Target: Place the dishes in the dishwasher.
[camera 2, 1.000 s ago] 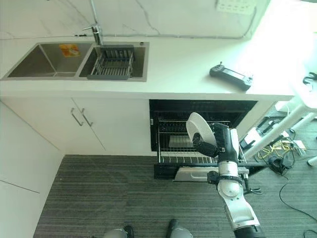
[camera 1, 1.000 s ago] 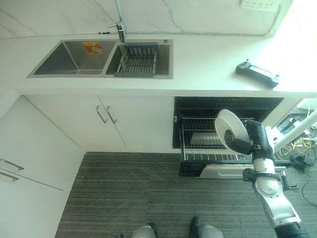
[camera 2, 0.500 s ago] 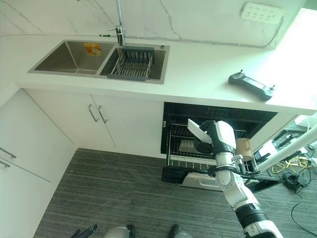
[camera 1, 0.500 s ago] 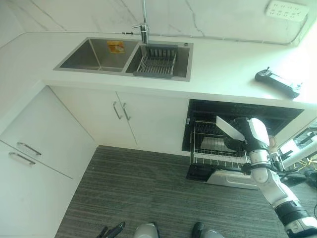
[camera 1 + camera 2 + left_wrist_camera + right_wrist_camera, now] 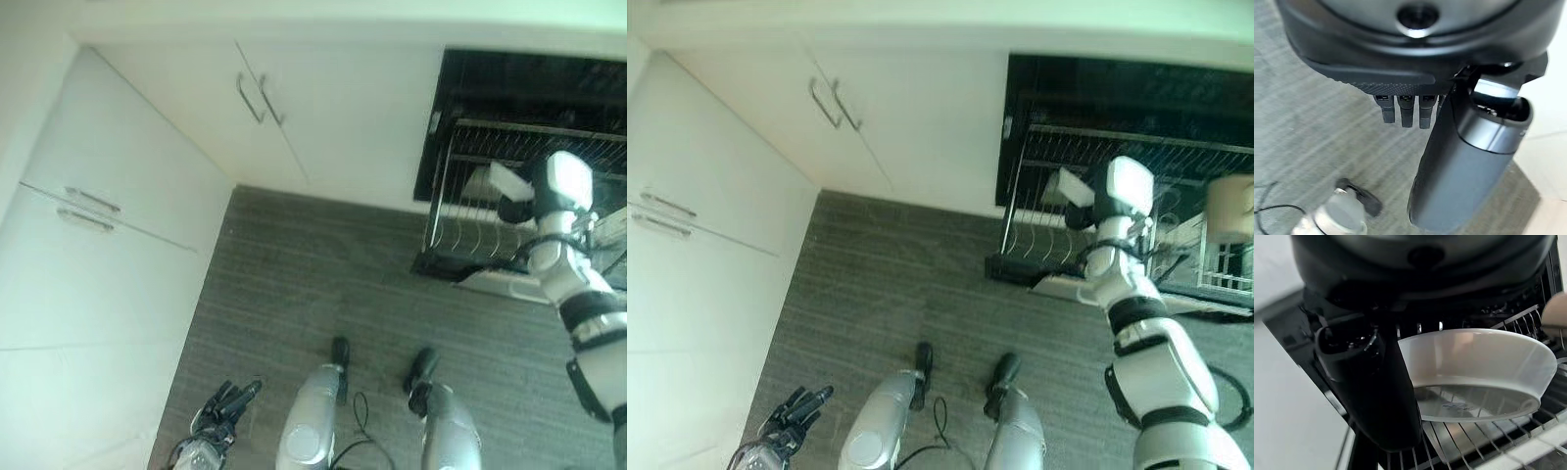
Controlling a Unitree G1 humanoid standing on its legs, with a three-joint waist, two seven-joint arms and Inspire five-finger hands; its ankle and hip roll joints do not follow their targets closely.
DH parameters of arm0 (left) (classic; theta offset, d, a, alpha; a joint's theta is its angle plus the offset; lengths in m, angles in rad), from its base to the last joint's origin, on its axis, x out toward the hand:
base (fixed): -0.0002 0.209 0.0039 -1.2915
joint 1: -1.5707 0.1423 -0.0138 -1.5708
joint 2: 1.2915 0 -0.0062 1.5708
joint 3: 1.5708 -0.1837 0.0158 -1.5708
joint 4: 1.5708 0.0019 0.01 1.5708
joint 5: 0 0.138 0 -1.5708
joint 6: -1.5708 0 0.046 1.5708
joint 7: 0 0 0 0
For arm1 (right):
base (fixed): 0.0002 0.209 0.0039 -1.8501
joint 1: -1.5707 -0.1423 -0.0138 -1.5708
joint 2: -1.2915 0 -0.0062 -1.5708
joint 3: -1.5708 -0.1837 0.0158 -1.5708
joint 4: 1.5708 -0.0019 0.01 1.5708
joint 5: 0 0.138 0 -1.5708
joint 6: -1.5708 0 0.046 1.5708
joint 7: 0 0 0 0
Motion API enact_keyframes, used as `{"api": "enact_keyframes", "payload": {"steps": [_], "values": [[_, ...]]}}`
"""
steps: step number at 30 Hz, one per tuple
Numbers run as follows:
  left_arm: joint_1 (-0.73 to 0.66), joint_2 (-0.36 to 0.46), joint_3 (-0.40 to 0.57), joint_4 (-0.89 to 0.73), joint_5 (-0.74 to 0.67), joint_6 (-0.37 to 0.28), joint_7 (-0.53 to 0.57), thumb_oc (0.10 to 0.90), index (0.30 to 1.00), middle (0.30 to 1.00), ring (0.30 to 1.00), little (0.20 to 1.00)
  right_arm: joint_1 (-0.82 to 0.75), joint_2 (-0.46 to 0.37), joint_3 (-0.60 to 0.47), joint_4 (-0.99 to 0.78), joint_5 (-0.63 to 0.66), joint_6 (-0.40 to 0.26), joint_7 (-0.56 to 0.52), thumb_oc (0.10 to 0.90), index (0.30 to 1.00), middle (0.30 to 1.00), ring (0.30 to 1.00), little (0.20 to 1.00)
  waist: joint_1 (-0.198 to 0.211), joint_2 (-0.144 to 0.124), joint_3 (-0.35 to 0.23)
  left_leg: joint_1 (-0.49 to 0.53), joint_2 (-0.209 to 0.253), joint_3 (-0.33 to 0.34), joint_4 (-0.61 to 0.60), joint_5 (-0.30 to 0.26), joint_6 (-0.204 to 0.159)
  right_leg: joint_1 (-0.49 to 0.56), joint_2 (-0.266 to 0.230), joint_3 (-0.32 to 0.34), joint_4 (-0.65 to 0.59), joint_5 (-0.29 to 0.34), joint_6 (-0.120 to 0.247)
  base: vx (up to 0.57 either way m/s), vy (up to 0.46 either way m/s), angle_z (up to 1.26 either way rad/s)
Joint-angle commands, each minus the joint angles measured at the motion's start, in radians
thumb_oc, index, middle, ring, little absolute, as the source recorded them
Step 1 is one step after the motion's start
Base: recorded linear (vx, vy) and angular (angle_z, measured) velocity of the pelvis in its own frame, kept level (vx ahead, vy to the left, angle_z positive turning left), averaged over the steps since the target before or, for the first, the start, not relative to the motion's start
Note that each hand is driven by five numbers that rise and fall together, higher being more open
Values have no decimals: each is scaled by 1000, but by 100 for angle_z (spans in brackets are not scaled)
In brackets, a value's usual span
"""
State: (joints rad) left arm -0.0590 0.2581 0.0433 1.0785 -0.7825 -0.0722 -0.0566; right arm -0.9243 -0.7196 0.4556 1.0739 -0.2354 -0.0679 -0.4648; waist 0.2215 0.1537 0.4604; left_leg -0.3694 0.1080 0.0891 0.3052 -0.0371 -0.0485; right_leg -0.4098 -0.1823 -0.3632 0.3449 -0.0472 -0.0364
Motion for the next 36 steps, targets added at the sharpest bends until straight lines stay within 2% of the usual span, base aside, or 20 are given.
{"api": "enact_keyframes", "payload": {"steps": [1, 5, 8, 12, 13, 14, 15, 18, 20, 23, 24, 26, 28, 30, 32, 36], "values": [[74, 113, -33, -3, -42, -41, 0, 800, 900, 900, 900, 900, -102, -53, 56, -46, 38, -5, -31, 400, 300, 300, 300, 300, 0, -54, -107, -9, 14, -94, -5, -41, -44, 133, -96, 53, -45, -68, 158, -47, -19, 0], [71, 126, -36, -21, -49, -34, -1, 800, 900, 900, 900, 900, -179, -85, 89, -14, 64, 34, 0, 400, 300, 300, 300, 300, 6, -60, -99, -20, 17, -91, -5, -43, -44, 113, -92, 53, -45, -63, 160, -41, -14, 1], [68, 131, -38, -28, -54, -34, -4, 800, 900, 900, 900, 900, -195, -93, 87, 1, 73, 39, 25, 400, 300, 300, 300, 300, 7, -64, -97, -24, 18, -89, -5, -43, -44, 107, -90, 53, -45, -62, 160, -12, -4, 1], [58, 144, -41, -57, -51, -20, -6, 800, 900, 900, 900, 900, -203, -99, 95, 25, 114, 32, 114, 400, 300, 300, 300, 300, 9, -78, -94, -27, 24, -85, -5, -45, -45, 99, -87, 52, -45, -57, 163, 0, 0, 0], [58, 146, -42, -58, -53, -22, -10, 800, 900, 900, 900, 900, -198, -99, 92, 28, 114, 18, 125, 511, 467, 467, 467, 467, 8, -79, -94, -26, 25, -84, -5, -45, -45, 98, -86, 52, -45, -57, 163, 0, 0, 0], [59, 145, -42, -62, -52, -23, -12, 800, 900, 900, 900, 900, -188, -100, 87, 28, 104, 7, 138, 800, 900, 900, 900, 900, 7, -80, -93, -26, 25, -82, -5, -46, -44, 96, -85, 53, -45, -56, 163, 0, 0, 0], [59, 146, -40, -67, -49, -22, -16, 800, 900, 900, 900, 900, -177, -99, 90, 27, 86, 7, 192, 800, 900, 900, 900, 900, 6, -82, -91, -27, 26, -81, -5, -47, -44, 94, -84, 54, -45, -55, 162, 0, 0, 0], [55, 152, -44, -80, -49, -13, -10, 800, 900, 900, 900, 900, -154, -91, 96, 30, 119, 20, 245, 800, 900, 900, 900, 900, 5, -86, -88, -24, 27, -78, -5, -49, -44, 94, -85, 53, -45, -54, 163, -21, 1, -1], [50, 160, -43, -80, -47, -5, -9, 800, 900, 900, 900, 900, -144, -88, 92, 40, 179, 11, 315, 800, 900, 900, 900, 900, 4, -92, -86, -21, 30, -74, -5, -52, -44, 94, -85, 52, -45, -53, 164, -42, -11, 1], [47, 171, -36, -82, -35, 2, -20, 800, 900, 900, 900, 900, -139, -88, 73, 53, 256, 44, 430, 800, 900, 900, 900, 900, 5, -99, -83, -20, 32, -71, -5, -53, -44, 93, -86, 52, -45, -51, 165, -52, -22, 0], [45, 175, -35, -81, -29, 2, -23, 800, 900, 900, 900, 900, -139, -89, 67, 59, 280, 80, 466, 800, 900, 900, 900, 900, 4, -102, -82, -19, 34, -69, -5, -54, -45, 93, -87, 51, -45, -50, 165, -60, -30, -1], [45, 178, -36, -81, -22, -1, -27, 800, 900, 900, 900, 900, -136, -94, 60, 70, 267, 71, 498, 800, 900, 900, 900, 900, 4, -106, -81, -17, 36, -67, -5, -55, -46, 94, -87, 53, -45, -49, 166, -62, -24, 0], [50, 182, -38, -82, -15, 0, -32, 800, 900, 900, 900, 900, -151, -103, 66, 68, 317, 106, 576, 800, 900, 900, 900, 900, 3, -111, -85, -10, 39, -64, -5, -55, -48, 99, -86, 53, -45, -50, 165, -51, -5, -1], [54, 184, -35, -78, -2, 7, -36, 800, 900, 900, 900, 900, -158, -110, 57, 57, 376, 106, 618, 800, 900, 900, 900, 900, -2, -118, -94, 1, 44, -55, -5, -56, -51, 109, -87, 52, -45, -51, 166, -43, 16, -2], [58, 184, -35, -77, 1, 8, -37, 800, 900, 900, 900, 900, -158, -118, 52, 40, 366, 78, 613, 800, 900, 900, 900, 900, -5, -123, -98, 8, 47, -52, -5, -57, -52, 115, -86, 53, -45, -52, 166, -37, 24, 3], [80, 173, -32, -81, 6, 2, -38, 800, 900, 900, 900, 900, -140, -157, 19, -33, 463, 94, 613, 800, 900, 900, 900, 900, -19, -139, -118, 36, 58, -37, -5, -63, -55, 141, -81, 54, -45, -57, 166, -24, 49, -3]]}}
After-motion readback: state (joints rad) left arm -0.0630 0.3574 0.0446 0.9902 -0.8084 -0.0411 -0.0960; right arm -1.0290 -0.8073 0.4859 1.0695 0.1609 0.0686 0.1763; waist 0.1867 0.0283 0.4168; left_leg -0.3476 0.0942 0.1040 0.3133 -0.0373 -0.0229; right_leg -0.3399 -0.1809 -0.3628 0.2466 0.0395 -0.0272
